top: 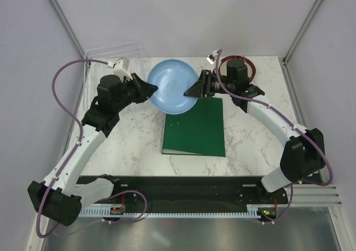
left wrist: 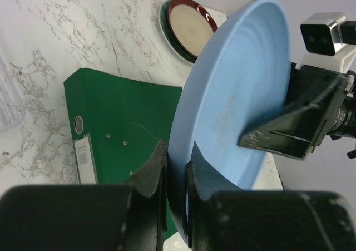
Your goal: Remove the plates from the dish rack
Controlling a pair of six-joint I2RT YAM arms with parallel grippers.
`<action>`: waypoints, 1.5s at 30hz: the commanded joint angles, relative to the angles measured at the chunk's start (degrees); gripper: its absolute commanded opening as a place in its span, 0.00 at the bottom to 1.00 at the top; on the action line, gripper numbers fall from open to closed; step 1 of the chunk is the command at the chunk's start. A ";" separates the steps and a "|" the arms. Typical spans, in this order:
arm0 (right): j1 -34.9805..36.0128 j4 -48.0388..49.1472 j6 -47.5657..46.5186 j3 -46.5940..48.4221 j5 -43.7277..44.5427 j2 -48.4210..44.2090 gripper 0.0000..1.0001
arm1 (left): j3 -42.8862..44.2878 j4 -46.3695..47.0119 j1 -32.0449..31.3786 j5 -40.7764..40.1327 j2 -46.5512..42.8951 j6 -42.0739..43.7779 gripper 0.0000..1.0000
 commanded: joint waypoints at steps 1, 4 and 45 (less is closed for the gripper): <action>0.31 2.81 0.30 3.79 -0.33 2.23 0.25 | -0.93 4.89 -1.85 1.83 -0.05 -3.17 0.02; 0.31 0.72 -2.33 6.25 2.03 2.76 0.00 | -2.25 4.19 -1.86 0.00 -0.93 -2.47 0.02; -31.07 -15.56 -5.33 41.42 17.86 45.03 0.38 | -9.11 -6.98 -1.77 -27.88 -14.38 12.92 0.77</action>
